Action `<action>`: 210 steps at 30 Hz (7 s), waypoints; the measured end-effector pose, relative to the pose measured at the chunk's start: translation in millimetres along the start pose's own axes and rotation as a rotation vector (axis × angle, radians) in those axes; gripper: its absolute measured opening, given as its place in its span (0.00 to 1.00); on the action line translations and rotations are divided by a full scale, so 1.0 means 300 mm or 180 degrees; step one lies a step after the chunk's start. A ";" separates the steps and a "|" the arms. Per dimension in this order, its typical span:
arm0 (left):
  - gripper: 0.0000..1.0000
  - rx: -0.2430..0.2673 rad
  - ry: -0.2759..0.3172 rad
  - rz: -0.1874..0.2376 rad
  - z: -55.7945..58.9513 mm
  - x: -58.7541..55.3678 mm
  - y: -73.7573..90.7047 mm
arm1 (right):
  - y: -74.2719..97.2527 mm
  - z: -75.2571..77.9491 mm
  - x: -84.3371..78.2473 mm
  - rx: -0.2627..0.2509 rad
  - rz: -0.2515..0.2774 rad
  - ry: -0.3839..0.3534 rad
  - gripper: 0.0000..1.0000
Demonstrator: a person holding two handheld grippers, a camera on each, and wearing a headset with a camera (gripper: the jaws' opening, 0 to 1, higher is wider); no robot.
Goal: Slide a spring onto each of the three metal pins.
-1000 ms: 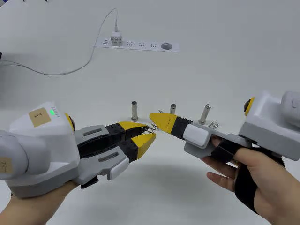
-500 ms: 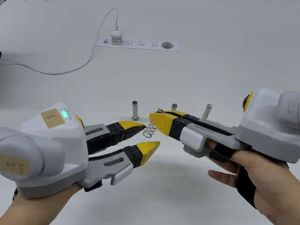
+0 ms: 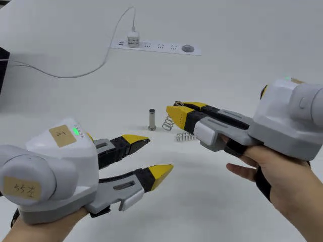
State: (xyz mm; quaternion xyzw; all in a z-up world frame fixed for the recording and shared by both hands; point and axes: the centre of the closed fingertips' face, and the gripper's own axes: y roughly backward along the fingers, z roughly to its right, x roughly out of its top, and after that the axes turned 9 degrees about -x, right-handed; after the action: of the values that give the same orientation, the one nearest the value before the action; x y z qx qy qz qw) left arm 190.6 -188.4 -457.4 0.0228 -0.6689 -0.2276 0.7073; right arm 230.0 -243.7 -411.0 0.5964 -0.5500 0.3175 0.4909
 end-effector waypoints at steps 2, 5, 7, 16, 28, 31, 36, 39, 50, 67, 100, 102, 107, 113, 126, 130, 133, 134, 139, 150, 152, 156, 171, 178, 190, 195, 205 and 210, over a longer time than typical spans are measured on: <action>0.39 0.0014 -0.0003 -0.0016 -0.001 -0.006 -0.004 | -0.020 0.005 0.003 -0.0035 0.0007 0.0044 0.11; 0.42 0.0011 -0.0033 -0.0030 0.002 -0.009 -0.009 | -0.047 0.007 0.008 -0.0047 0.0006 0.0102 0.11; 0.44 0.0002 -0.0037 -0.0027 0.003 -0.009 -0.012 | -0.065 0.009 0.016 -0.0056 0.0030 0.0185 0.11; 0.51 0.0036 -0.0021 -0.0039 -0.008 -0.019 -0.010 | -0.132 0.034 0.022 -0.0138 0.0040 0.0377 0.11; 0.57 0.0048 0.0021 -0.0077 -0.011 -0.036 -0.011 | -0.192 0.072 -0.006 -0.0266 -0.0012 0.0466 0.12; 0.58 0.0055 0.0055 -0.0071 -0.013 -0.040 -0.009 | -0.203 0.076 -0.020 -0.0293 -0.0028 0.0497 0.12; 0.61 0.0069 0.0082 -0.0077 -0.016 -0.046 -0.009 | -0.217 0.082 -0.031 -0.0304 -0.0039 0.0492 0.12; 0.63 0.0082 0.0083 -0.0092 -0.018 -0.050 -0.009 | -0.223 0.087 -0.042 -0.0322 -0.0063 0.0501 0.12; 0.67 0.0107 0.0137 -0.0104 -0.023 -0.058 -0.008 | -0.229 0.073 -0.064 -0.0325 -0.0105 0.0686 0.12; 0.69 0.0134 0.0165 -0.0130 -0.027 -0.066 -0.004 | -0.251 0.079 -0.136 -0.0369 -0.0295 0.1023 0.12; 0.69 0.0163 0.0150 -0.0199 -0.033 -0.081 -0.002 | -0.270 0.099 -0.229 -0.0380 -0.0571 0.1029 0.12; 0.69 0.0165 0.0150 -0.0202 -0.034 -0.082 -0.001 | -0.266 0.093 -0.229 -0.0350 -0.0575 0.1041 0.13; 0.69 0.0180 0.0143 -0.0199 -0.036 -0.081 0.000 | -0.252 0.090 -0.201 -0.0384 -0.0527 0.0995 0.18; 0.68 0.0193 0.0125 -0.0198 -0.037 -0.077 -0.002 | -0.224 0.072 -0.170 -0.0404 -0.0471 0.0928 0.23; 0.67 0.0167 0.0037 -0.0217 -0.032 -0.065 -0.016 | -0.128 0.067 -0.122 -0.0428 -0.0427 0.0896 0.36; 0.66 0.0161 -0.0037 -0.0255 -0.037 -0.062 -0.020 | -0.094 0.083 -0.103 -0.0481 -0.0389 0.0857 0.38; 0.64 0.0139 -0.0111 -0.0269 -0.042 -0.058 -0.028 | -0.071 0.091 -0.094 -0.0502 -0.0368 0.0862 0.39; 0.62 0.0136 -0.0150 -0.0277 -0.044 -0.056 -0.031 | -0.061 0.095 -0.091 -0.0510 -0.0360 0.0850 0.39; 0.59 0.0119 -0.0245 -0.0328 -0.056 -0.051 -0.050 | -0.020 0.118 -0.096 -0.0554 -0.0372 0.0813 0.42; 0.53 0.0043 -0.0445 -0.0448 -0.088 -0.049 -0.109 | 0.074 0.181 -0.112 -0.0670 -0.0341 0.0749 0.44; 0.51 0.0024 -0.0492 -0.0474 -0.095 -0.049 -0.122 | 0.089 0.185 -0.114 -0.0667 -0.0330 0.0735 0.44; 0.49 -0.0002 -0.0528 -0.0502 -0.107 -0.048 -0.146 | 0.114 0.189 -0.116 -0.0644 -0.0315 0.0731 0.44; 0.36 -0.0097 -0.0522 -0.0581 -0.142 -0.076 -0.230 | 0.193 0.187 -0.159 -0.0487 -0.0407 0.0805 0.46; 0.33 -0.0139 -0.0515 -0.0618 -0.153 -0.087 -0.268 | 0.226 0.204 -0.173 -0.0510 -0.0422 0.0760 0.50; 0.28 -0.0187 -0.0446 -0.0664 -0.173 -0.106 -0.329 | 0.275 0.246 -0.210 -0.0584 -0.0496 0.0636 0.55; 0.27 -0.0206 -0.0462 -0.0721 -0.174 -0.116 -0.344 | 0.283 0.257 -0.215 -0.0623 -0.0508 0.0612 0.55; 0.20 -0.0238 -0.0404 -0.0754 -0.170 -0.132 -0.357 | 0.282 0.273 -0.212 -0.0713 -0.0483 0.0499 0.54; 0.13 -0.0253 -0.0398 -0.0772 -0.167 -0.130 -0.358 | 0.282 0.282 -0.212 -0.0760 -0.0485 0.0484 0.52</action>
State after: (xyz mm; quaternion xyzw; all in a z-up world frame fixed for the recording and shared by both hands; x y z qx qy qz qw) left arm 207.3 -284.5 -535.4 0.0612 -0.6945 -0.3387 0.6319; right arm 122.4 -293.5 -476.2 0.5481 -0.4982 0.2559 0.6212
